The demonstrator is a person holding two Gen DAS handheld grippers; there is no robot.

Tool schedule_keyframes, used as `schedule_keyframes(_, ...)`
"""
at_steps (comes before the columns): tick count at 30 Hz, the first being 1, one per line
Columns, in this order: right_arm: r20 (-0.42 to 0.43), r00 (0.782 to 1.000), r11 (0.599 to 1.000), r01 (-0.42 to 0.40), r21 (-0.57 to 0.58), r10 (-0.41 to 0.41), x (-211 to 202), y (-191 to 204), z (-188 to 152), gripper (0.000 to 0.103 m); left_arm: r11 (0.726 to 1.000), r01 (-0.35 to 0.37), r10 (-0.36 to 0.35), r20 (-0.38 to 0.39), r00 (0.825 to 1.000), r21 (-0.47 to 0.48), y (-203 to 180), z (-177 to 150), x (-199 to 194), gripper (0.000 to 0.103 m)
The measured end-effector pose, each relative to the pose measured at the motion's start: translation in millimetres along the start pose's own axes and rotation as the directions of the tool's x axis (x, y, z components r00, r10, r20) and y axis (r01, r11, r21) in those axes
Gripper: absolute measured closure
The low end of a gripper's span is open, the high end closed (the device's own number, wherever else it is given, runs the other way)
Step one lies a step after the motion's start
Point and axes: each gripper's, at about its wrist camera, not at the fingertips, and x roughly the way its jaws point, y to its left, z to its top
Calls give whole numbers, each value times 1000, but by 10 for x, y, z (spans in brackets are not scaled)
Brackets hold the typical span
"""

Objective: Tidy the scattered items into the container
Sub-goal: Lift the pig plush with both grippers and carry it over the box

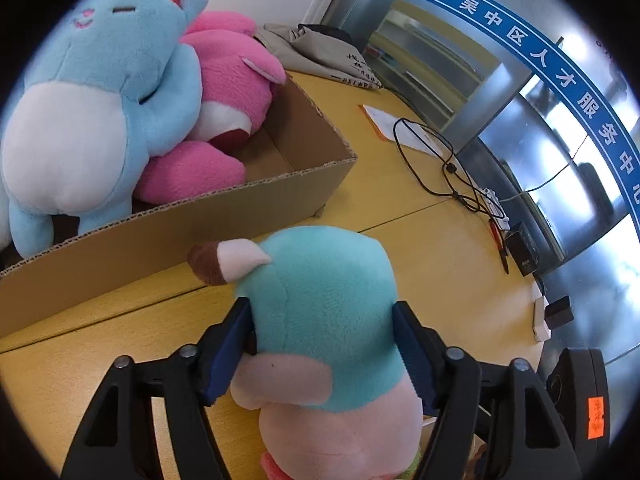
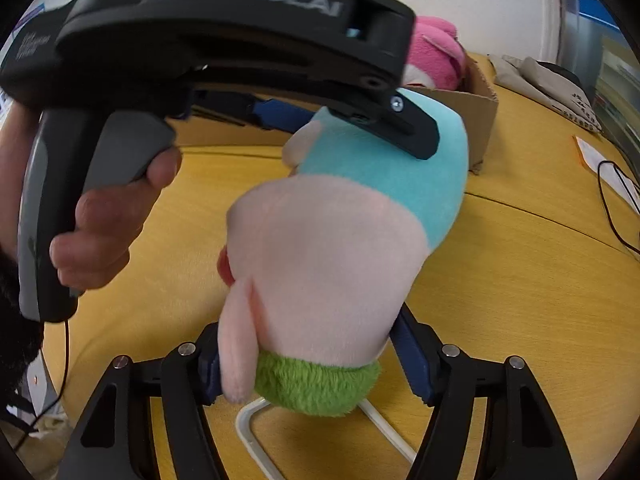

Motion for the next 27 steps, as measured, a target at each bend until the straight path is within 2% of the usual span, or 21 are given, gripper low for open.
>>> schedule_keyframes(5,14,1000,1000,-13,0,13,-59,32,-22,37,1000,-9,9,0,1000,17,-71,-11,-125,50)
schedule_keyframes(9,68,998,1000,-13,-17,14,-222,123,26,39,998,-11,7,82,997,54,-231,125,-525,52)
schedule_keyframes(12,158,987,999,11,-51,-2,-513,186,241,39,992,-26,3,188,982,124,-440,407,-942,52)
schedule_keyframes(15,268,963,993,57,-107,-26,-842,185,620,39,980,-64,10,277,961,188,-607,781,-1276,51)
schedule_keyframes(18,346,937,981,111,-156,-51,-1020,117,1018,39,972,-87,8,334,942,221,-639,1183,-1467,51)
schedule_keyframes(22,427,903,971,144,-193,-49,-1074,-23,1398,39,964,-142,49,376,925,223,-558,1626,-1485,51)
schedule_keyframes(25,457,889,967,142,-212,-30,-827,-215,1662,39,964,-171,91,352,932,204,-382,1849,-1261,52)
schedule_keyframes(27,445,895,966,139,-216,-29,-577,-346,1726,39,968,-171,108,314,943,181,-226,1923,-1013,52)
